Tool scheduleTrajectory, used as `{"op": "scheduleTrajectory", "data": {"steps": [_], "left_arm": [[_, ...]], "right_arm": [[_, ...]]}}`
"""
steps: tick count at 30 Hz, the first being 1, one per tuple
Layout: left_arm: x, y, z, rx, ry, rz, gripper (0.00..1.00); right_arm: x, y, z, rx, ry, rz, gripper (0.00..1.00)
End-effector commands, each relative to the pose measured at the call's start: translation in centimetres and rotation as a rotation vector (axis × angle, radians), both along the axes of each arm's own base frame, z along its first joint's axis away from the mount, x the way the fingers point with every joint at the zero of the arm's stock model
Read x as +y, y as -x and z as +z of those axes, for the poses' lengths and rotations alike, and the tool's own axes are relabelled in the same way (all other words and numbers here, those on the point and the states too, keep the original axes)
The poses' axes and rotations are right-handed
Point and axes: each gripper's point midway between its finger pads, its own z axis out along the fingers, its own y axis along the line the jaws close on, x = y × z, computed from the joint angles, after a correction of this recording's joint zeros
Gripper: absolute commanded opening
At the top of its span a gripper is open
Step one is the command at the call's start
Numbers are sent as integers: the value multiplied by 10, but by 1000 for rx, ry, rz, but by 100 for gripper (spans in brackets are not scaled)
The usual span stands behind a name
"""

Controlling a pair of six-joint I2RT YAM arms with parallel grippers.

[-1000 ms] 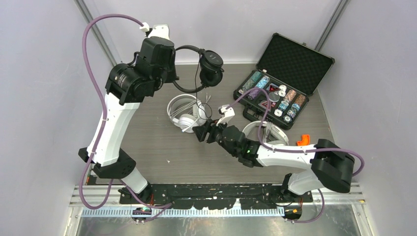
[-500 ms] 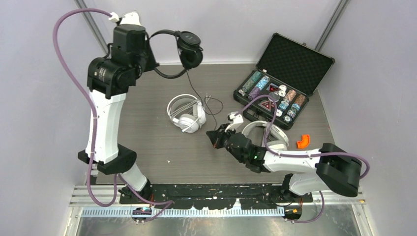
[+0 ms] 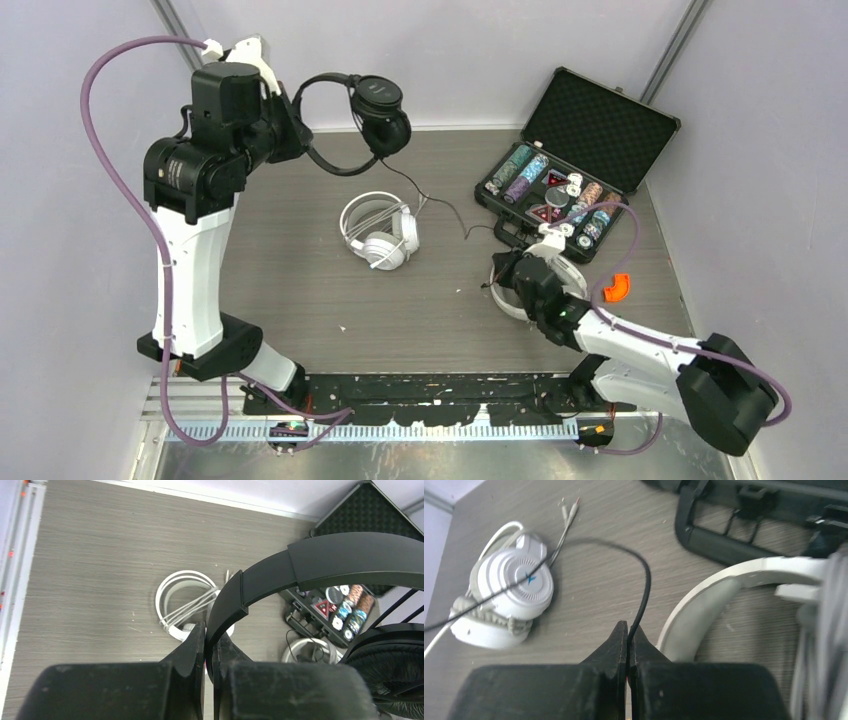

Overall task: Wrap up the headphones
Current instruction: Wrap the headphones cable around the headphones.

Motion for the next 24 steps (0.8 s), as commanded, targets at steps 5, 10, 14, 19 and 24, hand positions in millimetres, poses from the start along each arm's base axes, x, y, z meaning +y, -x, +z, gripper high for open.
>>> {"op": "scheduleTrajectory", "data": {"steps": [5,10,14,19,24], "left_arm": [[-44,29,21,-60,165,-265,0],[-62,54,2,-19,171,-438,0],[-61,69,-13,-12,102,-502,0],[-52,78,-38,23,-17,-528,0],[-86,111,-57,59,-3,-817,0]], "right_arm": [[-38,-36,23,7,16,-119,0],[-41,-72,32,45,45,-120,0],[-49,-97,45,40,65,-148,0],[-77,-132,61,57,90,-208,0],[-93,-151,86,28,90,-210,0]]}}
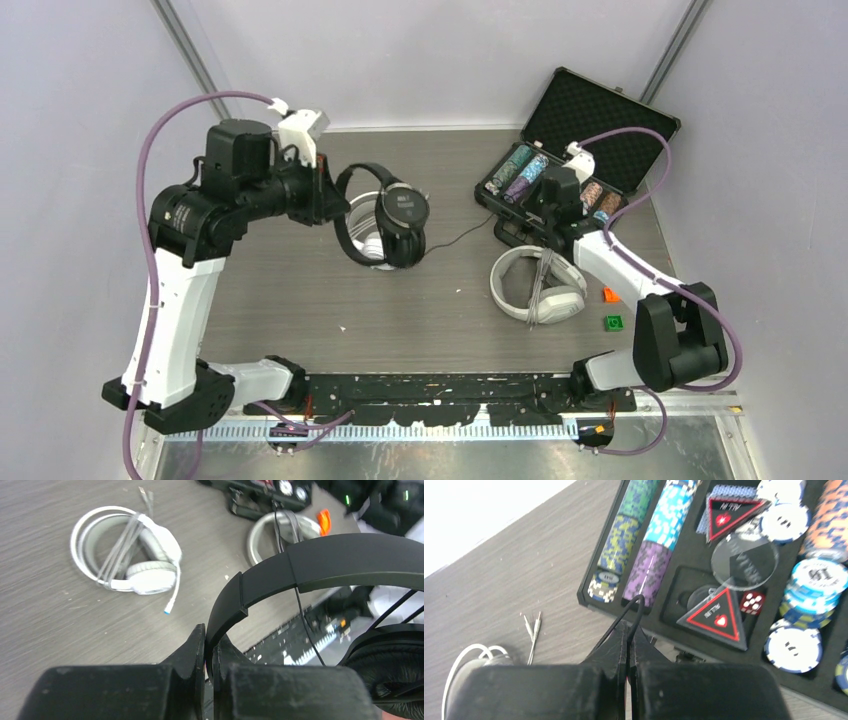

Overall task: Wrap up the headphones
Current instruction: Wrap the headphones cable around the headphones.

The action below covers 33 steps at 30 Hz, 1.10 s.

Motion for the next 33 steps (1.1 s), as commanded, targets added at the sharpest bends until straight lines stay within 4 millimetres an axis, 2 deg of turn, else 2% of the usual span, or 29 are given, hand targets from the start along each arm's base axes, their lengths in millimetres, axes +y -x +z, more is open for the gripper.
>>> {"op": "scheduleTrajectory", "data": {"steps": [1,8,12,17,21,26,33], "left_arm": [[-34,30,0,-32,29,-293,0],[-37,44,-49,72,-108,-438,0],[-39,55,-84,144,-229,-520,0],[-22,44,-120,175,-470,-462,0],[-8,30,-134,191,-577,-398,0],[6,12,-144,230,-711,-321,0],[0,-5,-162,236,-729,-268,0]], "right_arm": [[-9,-17,39,-63,23,25,0],[-15,-33,74,-108,59,61,0],[-6,-41,95,-118,65,123,0],[2,-49,122,-123,78,174,0],[9,-53,146,-147,73,212,0],[36,-52,172,-141,-30,316,0],[57,-43,207,-156,-78,417,0]]}}
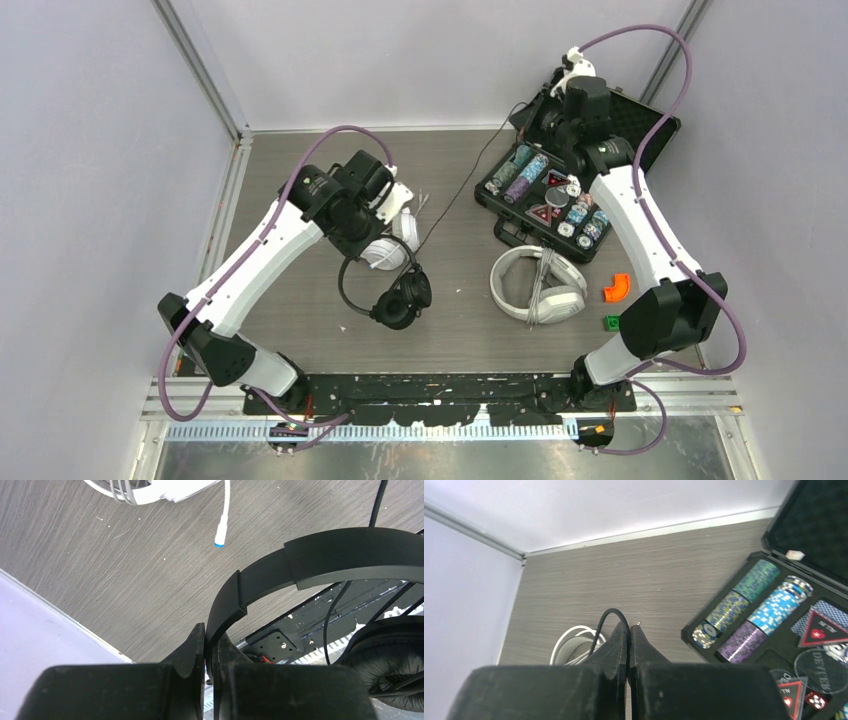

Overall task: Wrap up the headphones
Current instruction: Wrap the headphones cable around the headphones.

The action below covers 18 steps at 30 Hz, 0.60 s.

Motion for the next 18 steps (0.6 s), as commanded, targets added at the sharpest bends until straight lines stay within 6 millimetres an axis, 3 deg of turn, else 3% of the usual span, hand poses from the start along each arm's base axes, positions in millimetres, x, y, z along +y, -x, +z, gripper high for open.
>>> {"op": "scheduleTrajectory", "data": {"steps": [1,7,18], "left_arm": [[-2,-11,-2,-42,1,38,0],[-9,-19,-11,-8,-18,90,0],[2,-51,-32,17,-31,264,0]], "right_arm": [[21,11,38,-32,-44,103,0],[49,28,68,-66,-66,203,0],[82,67,115,-131,-102,313,0]]}}
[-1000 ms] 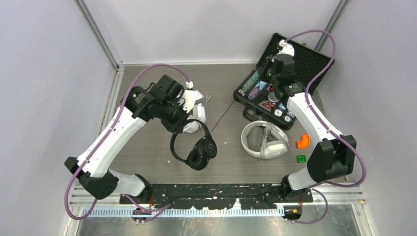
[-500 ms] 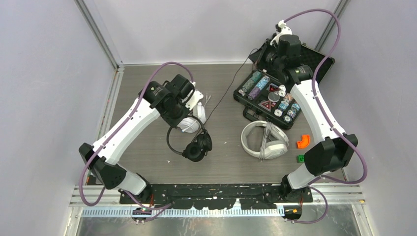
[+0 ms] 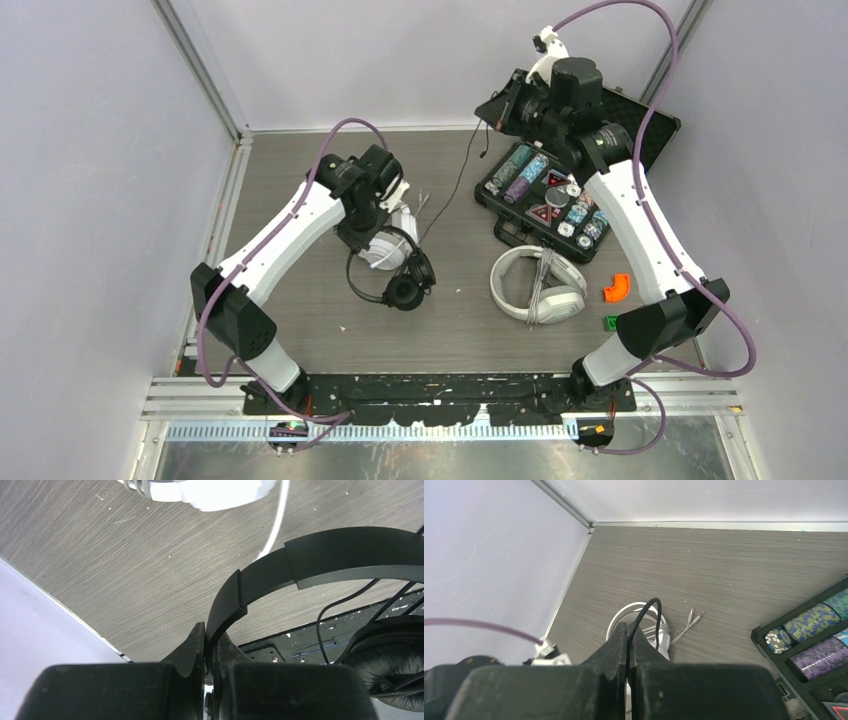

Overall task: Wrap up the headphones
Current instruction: Wrap the headphones cable around the headphones.

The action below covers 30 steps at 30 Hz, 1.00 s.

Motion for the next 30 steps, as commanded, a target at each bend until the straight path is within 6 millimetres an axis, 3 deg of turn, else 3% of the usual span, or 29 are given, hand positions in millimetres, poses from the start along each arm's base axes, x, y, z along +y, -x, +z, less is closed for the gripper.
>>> {"op": "scheduleTrajectory", "data": {"steps": [1,7,14,21,30], "left_arm": [[0,-21,5,-40,49,91,0],[3,-31,-2,-25,26,70,0],[3,-40,-12,-26,28,105,0],[18,-55,-17,5,68,232,0],[21,-63,-30,28,42,257,0]], "right_arm": [[9,27,51,-88,-55,55,0],[40,55,77,-144,-64,144,0],[68,73,92,-151,-55,221,0],[90,103,104,-162,-93,308,0],[128,142,106,-139,-111,438,0]]}}
